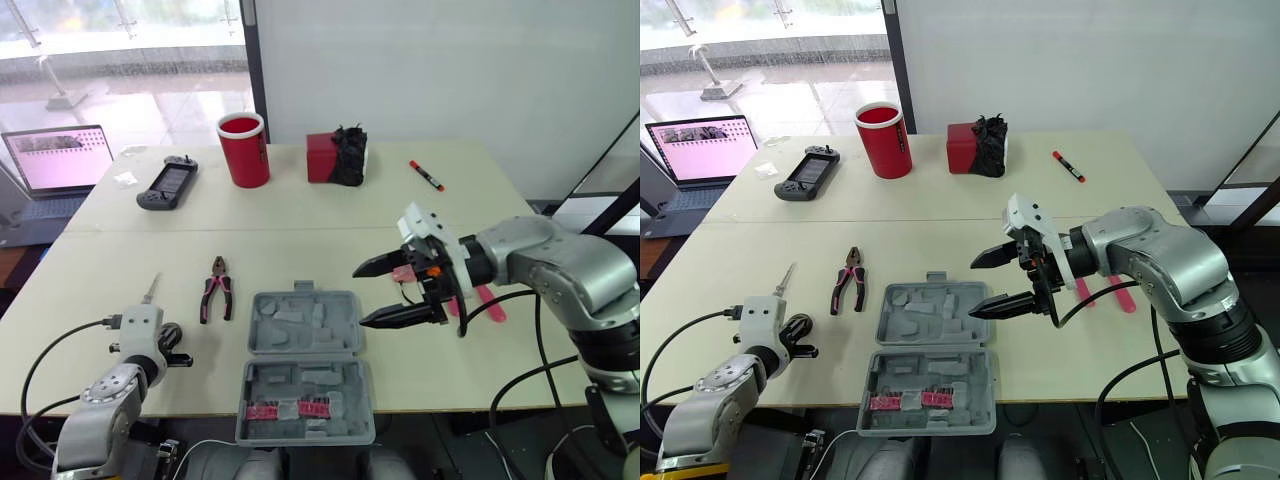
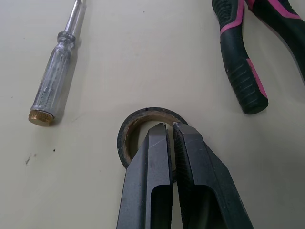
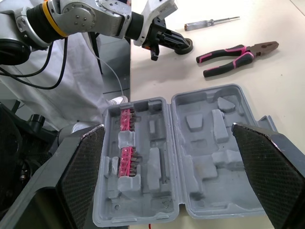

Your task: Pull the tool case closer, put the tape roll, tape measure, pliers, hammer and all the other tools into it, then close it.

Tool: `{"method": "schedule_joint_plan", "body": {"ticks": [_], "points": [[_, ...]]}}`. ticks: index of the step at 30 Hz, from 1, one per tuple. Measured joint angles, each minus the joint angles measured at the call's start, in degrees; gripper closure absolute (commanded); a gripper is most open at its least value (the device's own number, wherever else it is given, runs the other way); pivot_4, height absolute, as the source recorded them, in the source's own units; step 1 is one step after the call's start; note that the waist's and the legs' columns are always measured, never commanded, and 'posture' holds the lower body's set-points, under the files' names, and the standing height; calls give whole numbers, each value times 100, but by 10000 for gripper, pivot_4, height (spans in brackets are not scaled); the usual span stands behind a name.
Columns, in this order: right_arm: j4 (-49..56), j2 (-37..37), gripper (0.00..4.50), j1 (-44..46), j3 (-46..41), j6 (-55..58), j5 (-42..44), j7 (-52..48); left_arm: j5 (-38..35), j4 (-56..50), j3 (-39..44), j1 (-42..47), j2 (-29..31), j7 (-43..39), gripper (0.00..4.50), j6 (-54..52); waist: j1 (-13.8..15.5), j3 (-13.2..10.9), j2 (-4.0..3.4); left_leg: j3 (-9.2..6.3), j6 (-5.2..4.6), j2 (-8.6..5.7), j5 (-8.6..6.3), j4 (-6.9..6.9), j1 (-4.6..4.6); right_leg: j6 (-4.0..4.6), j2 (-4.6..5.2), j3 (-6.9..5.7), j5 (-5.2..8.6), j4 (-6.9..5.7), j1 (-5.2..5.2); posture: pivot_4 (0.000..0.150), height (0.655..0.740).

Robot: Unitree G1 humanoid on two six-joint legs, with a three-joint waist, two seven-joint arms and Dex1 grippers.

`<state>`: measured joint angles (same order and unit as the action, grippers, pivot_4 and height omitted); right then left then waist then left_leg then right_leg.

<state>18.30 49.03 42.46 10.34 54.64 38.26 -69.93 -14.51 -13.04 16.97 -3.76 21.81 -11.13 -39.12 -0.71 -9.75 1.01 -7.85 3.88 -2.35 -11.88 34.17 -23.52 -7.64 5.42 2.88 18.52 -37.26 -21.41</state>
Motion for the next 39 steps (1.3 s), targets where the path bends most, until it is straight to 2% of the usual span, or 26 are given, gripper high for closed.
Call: {"method": "schedule_joint_plan", "body": {"ticks": [1, 4, 8, 25, 27, 29, 32, 33, 39], "points": [[0, 0, 0, 0, 0, 0, 0, 4, -1, -95, 22, -2, -1, 5, 42671, 0, 1, -1, 1, 0, 0, 0, 0, 0, 0, 0, 0, 0, 0, 0, 0, 1500, 7400], [1, 0, 0, 0, 1, 0, 0, 9, -50, -388, 89, -13, -12, 10, 34232, 4, 1, -1, 1, 0, 0, 0, 0, 0, -1, 0, 1, 0, 0, 0, 0, 1500, 7400], [1, 5, 0, 0, 2, 0, -1, 9, -70, -557, 66, -49, -65, 15, 14879, -43, -2, -1, 1, 0, 0, 0, 0, 0, 0, 0, 0, 0, 0, 0, 0, 1500, 7400], [6, 45, 0, -2, 36, 13, 6, 32, -115, -494, -42, -21, -226, 124, 14879, -774, 2, -1, 1, 0, 0, -1, 0, 0, 0, 0, 0, -1, 0, 1, 0, 1500, 7400], [12, 31, 0, -2, 36, 20, 11, 60, -118, -379, -34, 98, -222, 125, 19969, -803, 1, -1, 1, 0, 0, -1, 0, 0, 0, 0, 0, -1, 0, 1, 1, 1500, 7400], [30, 10, 0, -2, 36, 44, 13, 102, -121, -279, -34, 231, -198, 120, 27529, -882, 1, -1, 1, 0, 0, -1, 0, 0, -1, 0, 0, -1, 0, 1, 0, 1500, 7400], [74, -32, 0, -2, 37, 96, 22, 165, -123, -124, -34, 412, -118, 91, 42752, -946, -2, -1, 1, 0, 0, -1, 0, 0, 0, -1, -1, -1, 0, 1, 0, 1500, 7400], [82, -38, 0, -2, 37, 124, 23, 187, -123, -87, -34, 448, -84, 77, 43989, -958, -3, -1, 1, 0, 0, -1, 0, 0, -1, -1, 0, -1, 0, 1, 0, 1500, 7400], [189, -58, 0, -5, 36, 218, 62, 287, -138, -5, -6, 585, -40, 15, 43989, -1110, 3, -1, 2, -1, 0, -1, 0, 0, 0, -1, 0, -1, 0, 1, 0, 1500, 7400]]}}
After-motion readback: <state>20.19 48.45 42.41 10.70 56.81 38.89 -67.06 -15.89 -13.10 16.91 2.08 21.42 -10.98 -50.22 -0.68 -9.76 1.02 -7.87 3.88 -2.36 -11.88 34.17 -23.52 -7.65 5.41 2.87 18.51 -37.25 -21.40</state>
